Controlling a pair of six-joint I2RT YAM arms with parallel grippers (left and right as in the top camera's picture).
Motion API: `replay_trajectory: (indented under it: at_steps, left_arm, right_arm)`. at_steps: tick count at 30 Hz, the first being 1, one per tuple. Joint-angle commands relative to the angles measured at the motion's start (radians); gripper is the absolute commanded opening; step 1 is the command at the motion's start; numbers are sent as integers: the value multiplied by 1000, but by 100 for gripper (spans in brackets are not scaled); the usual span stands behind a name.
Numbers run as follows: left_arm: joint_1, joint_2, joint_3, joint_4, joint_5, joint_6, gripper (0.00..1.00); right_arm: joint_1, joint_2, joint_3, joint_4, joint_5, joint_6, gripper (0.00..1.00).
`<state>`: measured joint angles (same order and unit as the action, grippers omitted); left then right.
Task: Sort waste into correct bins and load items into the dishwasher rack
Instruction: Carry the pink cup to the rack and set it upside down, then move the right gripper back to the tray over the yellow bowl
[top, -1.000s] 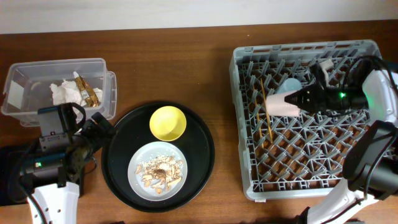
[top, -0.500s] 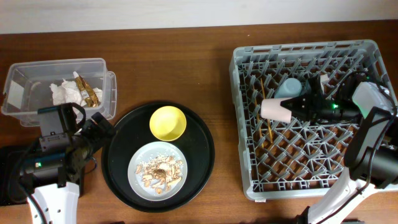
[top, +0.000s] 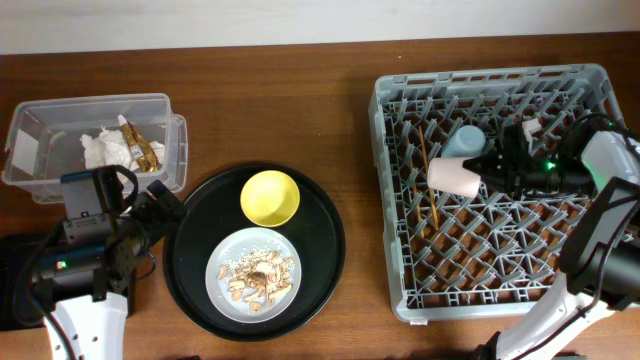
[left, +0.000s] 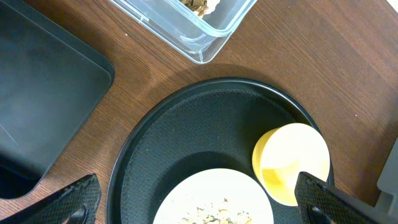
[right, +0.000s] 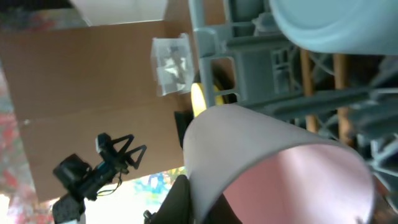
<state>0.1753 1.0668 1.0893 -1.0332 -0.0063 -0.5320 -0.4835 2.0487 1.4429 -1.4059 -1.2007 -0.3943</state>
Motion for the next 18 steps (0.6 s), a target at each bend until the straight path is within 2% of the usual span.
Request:
replay_trajectory:
  at_steps: [1,4,10,18]
  left_arm:
    - [3,-2,0,-1,7,5,99]
    - [3,-2,0,-1,7,5,99]
    - [3,-2,0,-1,7,5,99]
    - [3,-2,0,-1,7,5,99]
  right_arm:
    - [-29,-22,1,69,453,198,10]
    - [-29,-64,2,103,547,286,14]
    - [-29,-147,64,90,686,413,15]
    - [-24,-301,98,29,749,437,15]
